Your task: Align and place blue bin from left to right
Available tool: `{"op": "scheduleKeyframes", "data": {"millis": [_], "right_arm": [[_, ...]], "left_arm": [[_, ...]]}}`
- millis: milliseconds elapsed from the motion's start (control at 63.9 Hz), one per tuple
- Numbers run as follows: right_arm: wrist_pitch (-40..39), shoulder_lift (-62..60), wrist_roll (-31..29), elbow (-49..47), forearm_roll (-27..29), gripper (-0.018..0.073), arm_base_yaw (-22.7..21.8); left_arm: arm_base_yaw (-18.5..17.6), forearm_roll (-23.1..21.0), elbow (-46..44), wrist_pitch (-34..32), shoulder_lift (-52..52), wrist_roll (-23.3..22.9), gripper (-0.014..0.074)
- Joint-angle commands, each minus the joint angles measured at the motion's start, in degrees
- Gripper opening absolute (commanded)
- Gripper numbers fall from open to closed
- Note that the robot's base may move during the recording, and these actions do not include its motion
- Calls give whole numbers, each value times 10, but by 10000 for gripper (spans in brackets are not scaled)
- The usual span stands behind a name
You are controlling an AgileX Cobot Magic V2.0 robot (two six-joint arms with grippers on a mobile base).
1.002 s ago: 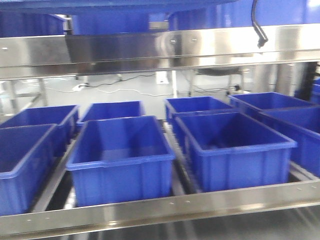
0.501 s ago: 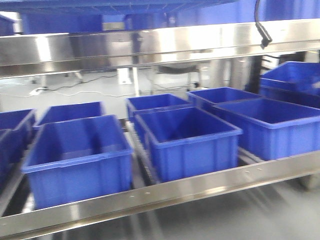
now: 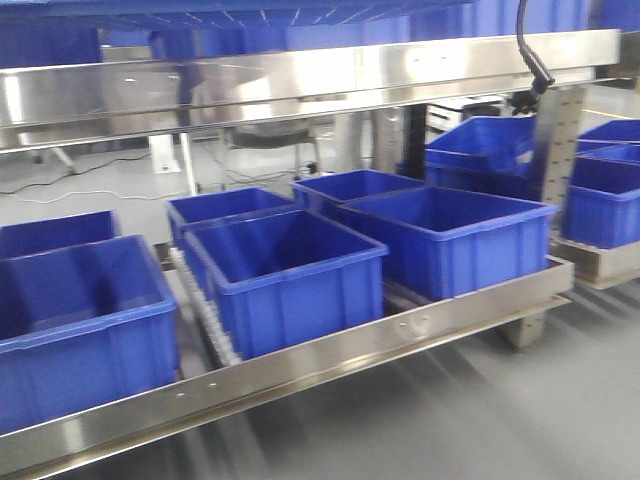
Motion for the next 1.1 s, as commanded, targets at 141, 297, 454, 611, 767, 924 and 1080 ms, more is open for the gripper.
{"op": "scheduleKeyframes", "data": {"millis": [141,297,454,611,767,924,1080], "right_arm": [[-69,-10,-20,-8,16,-78,3],[-69,-10,-20,-8,16,-78,3],[-69,-10,-20,-8,16,-78,3],[-69,-10,-20,-8,16,-78,3],[-69,-10,-20,-8,16,-78,3],[-69,-10,-20,-8,16,-78,3],[-69,-10,-20,-8,16,-78,3]], "left_arm": [[-9,-32,-11,-56,-11,24,-16],[-9,-32,-11,-56,-11,24,-16],[-9,-32,-11,-56,-11,24,-16],[-9,-32,-11,-56,-11,24,-16],[-9,-32,-11,-56,-11,24,-16],[-9,-32,-11,-56,-11,24,-16],[-9,-32,-11,-56,-11,24,-16]]}}
